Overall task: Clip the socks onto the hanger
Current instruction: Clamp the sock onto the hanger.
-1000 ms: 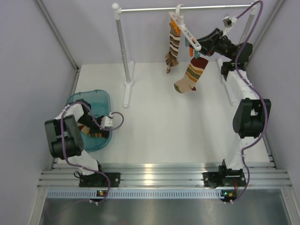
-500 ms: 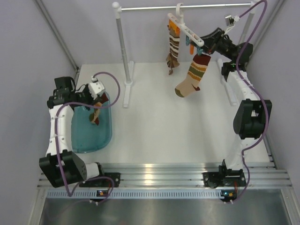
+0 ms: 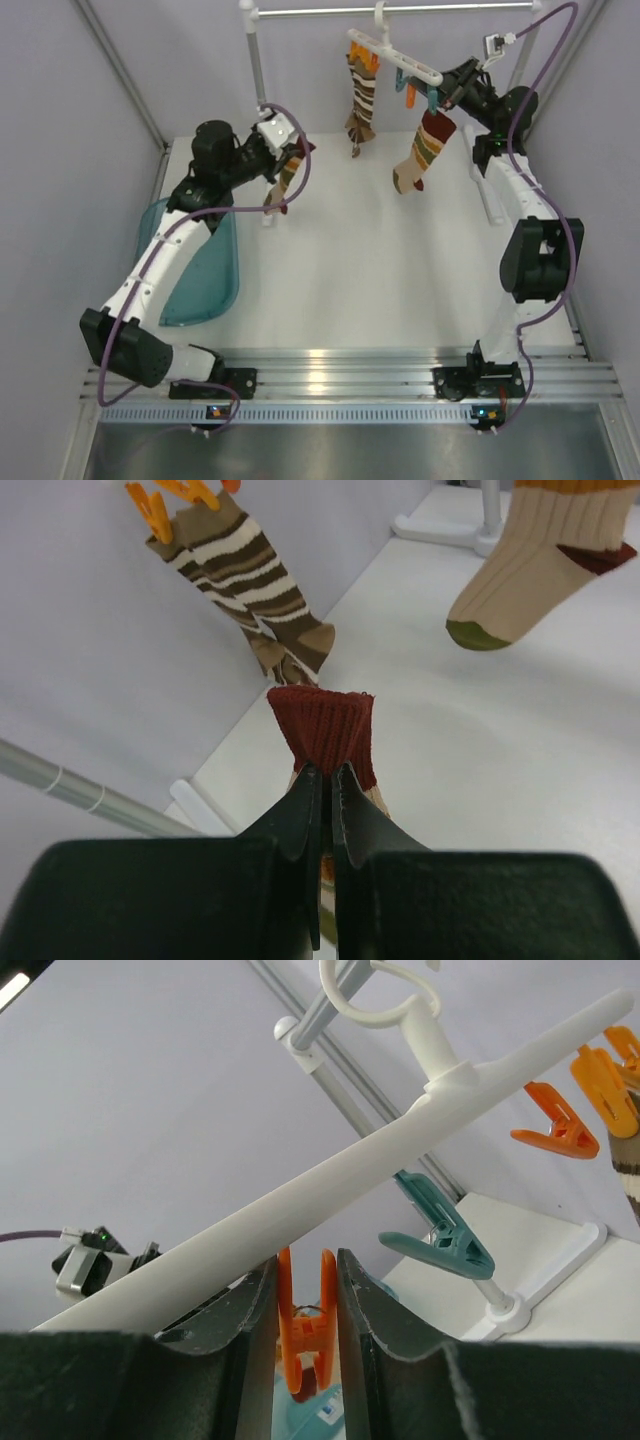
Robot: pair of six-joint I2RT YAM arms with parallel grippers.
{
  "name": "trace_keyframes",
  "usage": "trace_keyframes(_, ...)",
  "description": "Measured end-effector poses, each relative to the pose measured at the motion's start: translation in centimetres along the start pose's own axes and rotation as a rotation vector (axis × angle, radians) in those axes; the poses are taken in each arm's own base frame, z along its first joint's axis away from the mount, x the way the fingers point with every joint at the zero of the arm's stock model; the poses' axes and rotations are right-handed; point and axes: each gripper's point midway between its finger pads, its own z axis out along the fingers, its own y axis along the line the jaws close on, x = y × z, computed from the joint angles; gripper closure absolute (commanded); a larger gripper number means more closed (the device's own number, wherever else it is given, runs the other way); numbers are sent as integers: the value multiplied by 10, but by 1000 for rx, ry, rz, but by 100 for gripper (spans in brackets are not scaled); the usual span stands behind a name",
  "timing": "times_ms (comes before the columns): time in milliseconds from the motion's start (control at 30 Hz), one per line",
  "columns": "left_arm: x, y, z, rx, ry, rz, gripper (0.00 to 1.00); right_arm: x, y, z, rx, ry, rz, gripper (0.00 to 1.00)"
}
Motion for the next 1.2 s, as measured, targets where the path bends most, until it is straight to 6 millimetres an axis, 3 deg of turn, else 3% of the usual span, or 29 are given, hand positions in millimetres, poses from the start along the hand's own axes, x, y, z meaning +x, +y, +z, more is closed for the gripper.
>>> trace_keyframes(100, -16, -6, 35, -48, -20, -30, 100, -2, 5, 5, 35, -34, 11, 100)
trace_keyframes(267, -25, -20, 82, -115, -20, -101, 100, 5, 10, 11, 86, -72, 13, 100)
trace_keyframes(500, -47, -49, 129, -123, -49, -181, 100, 14, -3, 10, 141, -94, 1, 100)
trace_keyframes(667, -63, -66, 138, -107, -98, -220, 100, 17, -6, 9, 151, -99, -14, 100)
trace_keyframes(900, -88, -62, 142, -127, -235, -290, 100, 20, -4, 7, 148, -99, -17, 100)
trace_keyframes(1200, -70, -72, 157, -127, -288, -359, 100, 19, 0, 7, 126, -102, -24, 100)
